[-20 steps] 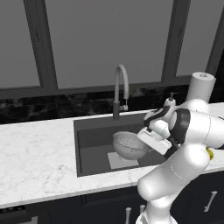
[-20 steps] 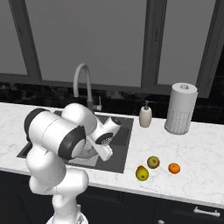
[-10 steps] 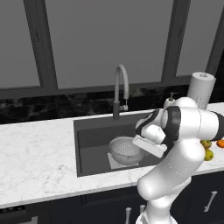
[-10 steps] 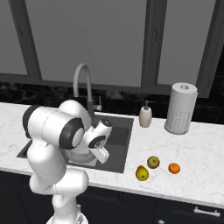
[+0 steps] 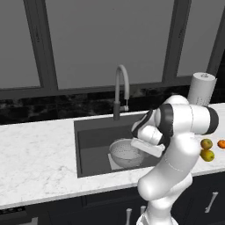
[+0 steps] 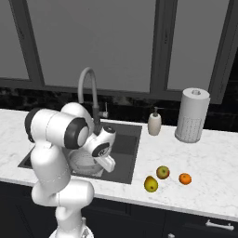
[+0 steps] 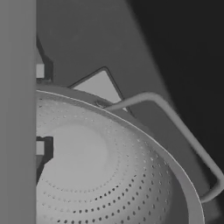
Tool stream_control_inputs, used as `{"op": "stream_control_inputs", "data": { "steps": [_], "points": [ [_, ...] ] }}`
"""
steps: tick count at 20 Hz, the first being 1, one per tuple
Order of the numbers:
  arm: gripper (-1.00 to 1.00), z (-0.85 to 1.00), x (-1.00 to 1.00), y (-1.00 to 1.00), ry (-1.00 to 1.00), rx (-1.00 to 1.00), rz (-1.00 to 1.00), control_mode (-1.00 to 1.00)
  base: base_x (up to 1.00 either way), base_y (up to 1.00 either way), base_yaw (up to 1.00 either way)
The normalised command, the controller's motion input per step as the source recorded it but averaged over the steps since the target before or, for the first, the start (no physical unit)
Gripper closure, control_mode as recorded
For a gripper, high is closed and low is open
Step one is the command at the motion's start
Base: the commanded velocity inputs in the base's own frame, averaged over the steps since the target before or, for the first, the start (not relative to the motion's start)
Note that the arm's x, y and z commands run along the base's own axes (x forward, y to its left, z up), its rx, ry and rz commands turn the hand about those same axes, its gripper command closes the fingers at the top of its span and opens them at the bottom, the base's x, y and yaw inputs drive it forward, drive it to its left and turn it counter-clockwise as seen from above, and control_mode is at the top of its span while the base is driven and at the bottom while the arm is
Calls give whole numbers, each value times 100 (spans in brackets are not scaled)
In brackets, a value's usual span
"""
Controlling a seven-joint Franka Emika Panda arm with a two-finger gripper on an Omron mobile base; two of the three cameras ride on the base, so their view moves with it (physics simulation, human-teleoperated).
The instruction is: Put the colander in the sink, put the pear, tangerine, apple in the colander, and turn on the sink faucet and pour water over the colander.
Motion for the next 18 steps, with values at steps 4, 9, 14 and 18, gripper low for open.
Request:
{"op": "stream_control_inputs", "data": {
  "steps": [4, 9, 14, 18],
  "points": [
    [-100, -5, 15, 0, -2, -1, 2, -100, 0, 0, 0],
    [-100, -6, 8, 0, -4, 0, 4, -100, 0, 0, 0],
    [-100, 46, -24, -17, -1, 0, 7, -100, 0, 0, 0],
    [-100, 75, -34, -28, 2, 0, 7, -100, 0, 0, 0]
  ]
}}
